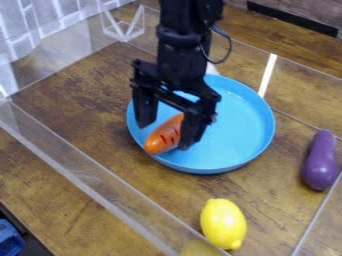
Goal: Move the carrot to the right side
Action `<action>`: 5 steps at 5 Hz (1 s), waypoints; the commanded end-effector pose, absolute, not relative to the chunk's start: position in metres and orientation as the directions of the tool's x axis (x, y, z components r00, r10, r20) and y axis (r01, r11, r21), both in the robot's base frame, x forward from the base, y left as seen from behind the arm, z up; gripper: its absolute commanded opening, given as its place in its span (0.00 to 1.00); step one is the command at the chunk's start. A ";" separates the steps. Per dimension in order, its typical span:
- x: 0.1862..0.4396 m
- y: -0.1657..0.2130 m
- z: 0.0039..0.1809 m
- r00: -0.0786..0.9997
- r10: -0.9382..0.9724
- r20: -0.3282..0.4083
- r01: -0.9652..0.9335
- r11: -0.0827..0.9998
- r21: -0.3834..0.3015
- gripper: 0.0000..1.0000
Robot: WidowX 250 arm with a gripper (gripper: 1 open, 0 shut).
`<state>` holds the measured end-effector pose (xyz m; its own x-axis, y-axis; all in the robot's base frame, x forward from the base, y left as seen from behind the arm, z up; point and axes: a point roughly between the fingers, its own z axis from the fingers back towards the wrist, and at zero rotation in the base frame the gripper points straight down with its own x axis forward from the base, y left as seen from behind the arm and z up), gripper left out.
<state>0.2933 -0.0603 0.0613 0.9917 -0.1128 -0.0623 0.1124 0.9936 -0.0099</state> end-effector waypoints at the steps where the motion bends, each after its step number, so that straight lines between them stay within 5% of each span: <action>1: 0.306 -0.065 0.068 0.996 -0.087 -0.009 0.087 0.996 -0.003 1.00; 3: 0.321 -0.083 0.076 0.984 -0.178 0.025 0.178 0.984 0.001 1.00; 5: 0.330 -0.075 0.067 0.976 -0.214 0.046 0.213 0.977 0.010 1.00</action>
<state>0.3219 -0.0801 0.0535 0.9735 -0.2288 -0.0029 0.2288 0.9734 0.0067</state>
